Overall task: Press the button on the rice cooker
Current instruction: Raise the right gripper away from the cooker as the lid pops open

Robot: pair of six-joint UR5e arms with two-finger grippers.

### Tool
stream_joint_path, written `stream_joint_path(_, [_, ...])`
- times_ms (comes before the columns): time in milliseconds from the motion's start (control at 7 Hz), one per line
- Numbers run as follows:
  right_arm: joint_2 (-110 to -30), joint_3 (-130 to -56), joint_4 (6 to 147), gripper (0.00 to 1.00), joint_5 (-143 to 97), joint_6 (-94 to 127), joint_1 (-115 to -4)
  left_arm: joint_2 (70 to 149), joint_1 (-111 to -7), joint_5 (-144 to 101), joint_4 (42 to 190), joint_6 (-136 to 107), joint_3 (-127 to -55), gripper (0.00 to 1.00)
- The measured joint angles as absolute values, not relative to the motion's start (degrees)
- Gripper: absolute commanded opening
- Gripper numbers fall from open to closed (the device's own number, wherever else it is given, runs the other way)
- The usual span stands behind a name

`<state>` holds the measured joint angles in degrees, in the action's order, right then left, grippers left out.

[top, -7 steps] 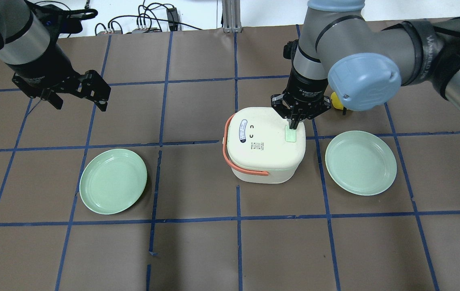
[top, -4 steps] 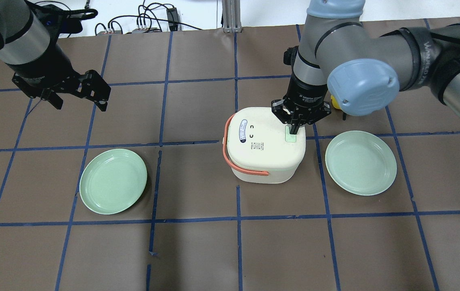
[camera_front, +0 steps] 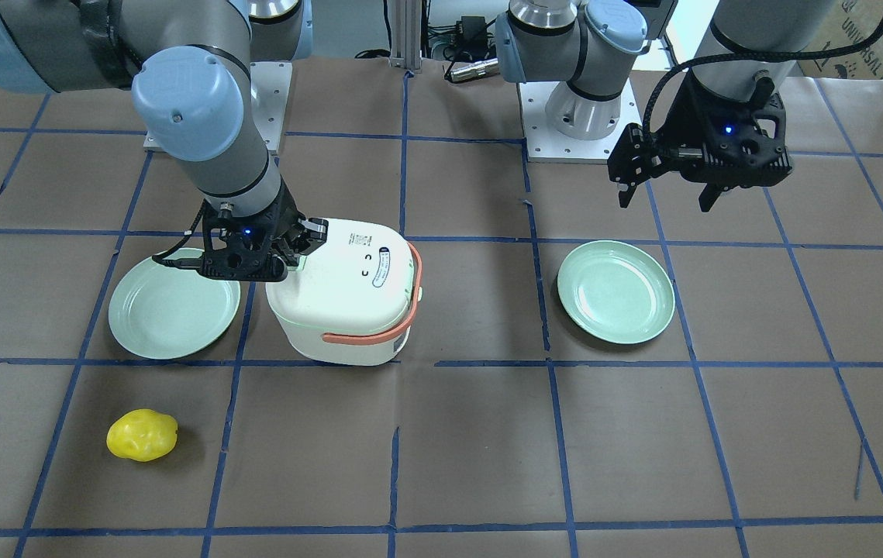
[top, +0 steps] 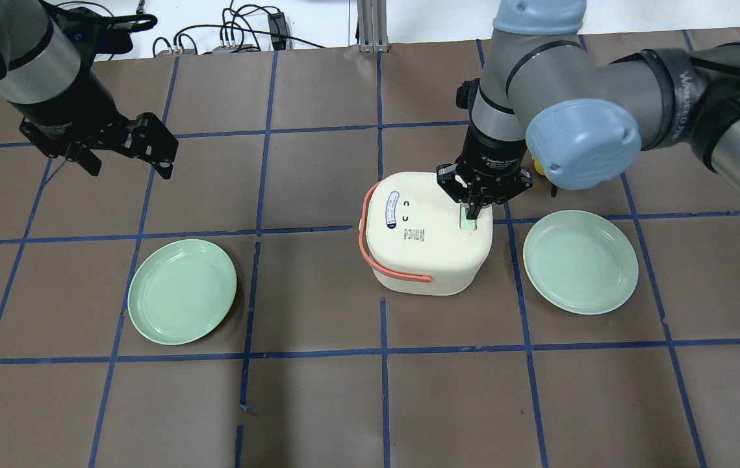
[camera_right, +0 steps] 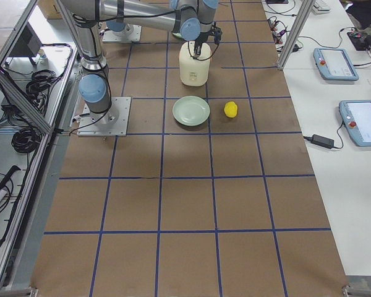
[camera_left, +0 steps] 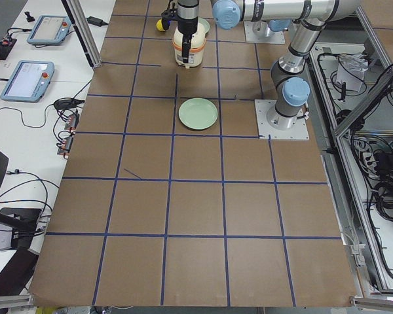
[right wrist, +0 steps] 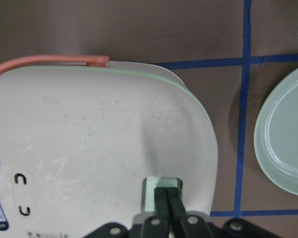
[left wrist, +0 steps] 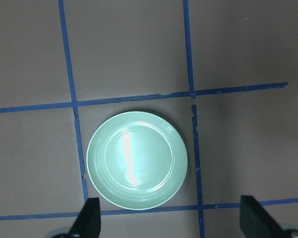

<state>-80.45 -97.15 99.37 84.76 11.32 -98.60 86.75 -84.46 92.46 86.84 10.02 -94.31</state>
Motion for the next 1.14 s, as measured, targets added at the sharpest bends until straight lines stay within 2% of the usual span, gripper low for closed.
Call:
stream_joint_path(429, [-80.26, -90.13, 94.60, 0.26, 85.37, 12.66, -98.47, 86.75, -84.46, 92.46, 86.84, 10.02, -94.31, 1.00])
stream_joint_path(571, [-79.34, -85.72, 91.54, 0.32, 85.74, 12.81, -98.22, 86.75, -84.46, 92.46, 86.84, 10.02, -94.31, 1.00])
stream_joint_path(714, [-77.83, -81.47, 89.00, 0.48, 86.85, 12.60, -97.77, 86.75, -84.46, 92.46, 86.83, 10.02, -94.31, 1.00])
stream_joint_path(857, [-76.73, -78.65, 87.72, 0.71, 88.66, 11.63, -97.55, 86.75, -84.46, 92.46, 86.84, 10.02, -94.31, 1.00])
stream_joint_path(1000, [-76.27, -77.52, 87.49, 0.85, 89.71, 9.72, -97.27, 86.75, -84.46, 92.46, 86.84, 10.02, -94.31, 1.00])
stream_joint_path(1143, [-76.28, -77.18, 87.37, 0.91, 89.87, 7.72, -96.54, 86.75, -84.46, 92.46, 86.84, 10.02, -94.31, 1.00])
